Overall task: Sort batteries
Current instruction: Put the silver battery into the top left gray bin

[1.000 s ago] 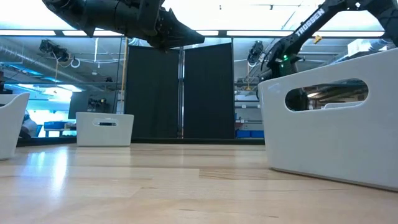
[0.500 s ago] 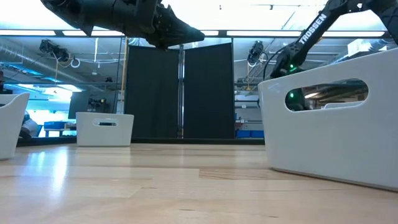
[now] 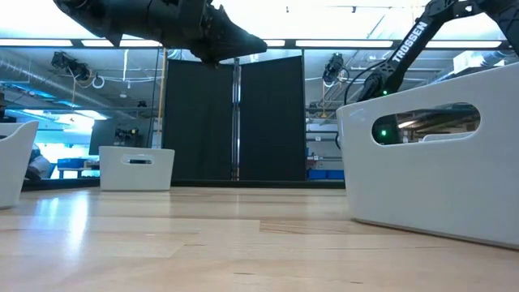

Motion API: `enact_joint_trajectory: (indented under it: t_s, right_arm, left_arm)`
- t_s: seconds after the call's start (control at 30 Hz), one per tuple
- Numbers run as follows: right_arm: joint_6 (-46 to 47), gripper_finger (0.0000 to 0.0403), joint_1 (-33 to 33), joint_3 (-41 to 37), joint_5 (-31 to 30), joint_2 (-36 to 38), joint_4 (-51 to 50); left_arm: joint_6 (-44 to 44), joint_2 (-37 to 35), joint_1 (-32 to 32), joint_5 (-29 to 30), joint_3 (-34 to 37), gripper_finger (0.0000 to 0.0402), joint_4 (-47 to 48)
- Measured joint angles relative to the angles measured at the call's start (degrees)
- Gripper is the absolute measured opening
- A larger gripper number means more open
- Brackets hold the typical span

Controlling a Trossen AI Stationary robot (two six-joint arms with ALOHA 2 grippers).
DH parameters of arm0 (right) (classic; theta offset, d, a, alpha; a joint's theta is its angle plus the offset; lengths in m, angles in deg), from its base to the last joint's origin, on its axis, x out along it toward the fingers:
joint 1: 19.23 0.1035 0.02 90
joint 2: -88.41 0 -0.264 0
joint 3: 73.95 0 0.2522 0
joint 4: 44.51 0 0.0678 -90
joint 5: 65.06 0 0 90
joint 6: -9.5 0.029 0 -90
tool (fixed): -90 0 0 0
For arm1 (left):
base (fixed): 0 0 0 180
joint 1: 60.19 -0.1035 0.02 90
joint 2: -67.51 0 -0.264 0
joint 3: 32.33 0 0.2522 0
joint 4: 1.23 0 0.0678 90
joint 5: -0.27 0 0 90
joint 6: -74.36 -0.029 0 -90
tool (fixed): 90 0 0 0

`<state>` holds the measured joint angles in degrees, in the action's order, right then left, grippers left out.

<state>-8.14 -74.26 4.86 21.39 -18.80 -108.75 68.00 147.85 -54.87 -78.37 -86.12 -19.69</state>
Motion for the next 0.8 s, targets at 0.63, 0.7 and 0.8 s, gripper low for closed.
enact_joint_trajectory:
  t_s: [0.63,0.7,0.8]
  right_arm:
    - [2.47,0.0054,8.92,-7.75,18.18,22.5,12.2]
    - [5.62,0.0054,12.75,-12.77,18.66,27.25,19.87]
    - [11.59,0.0054,19.55,-20.77,18.8,33.71,34.4]
  left_arm:
    - [5.57,0.0,-0.48,-8.85,0.0,0.0006,-9.62]
    - [5.58,0.0,-0.55,-7.5,0.0,0.0006,-9.82]
    - [5.59,0.0,-0.55,-5.88,0.0,0.0006,-11.01]
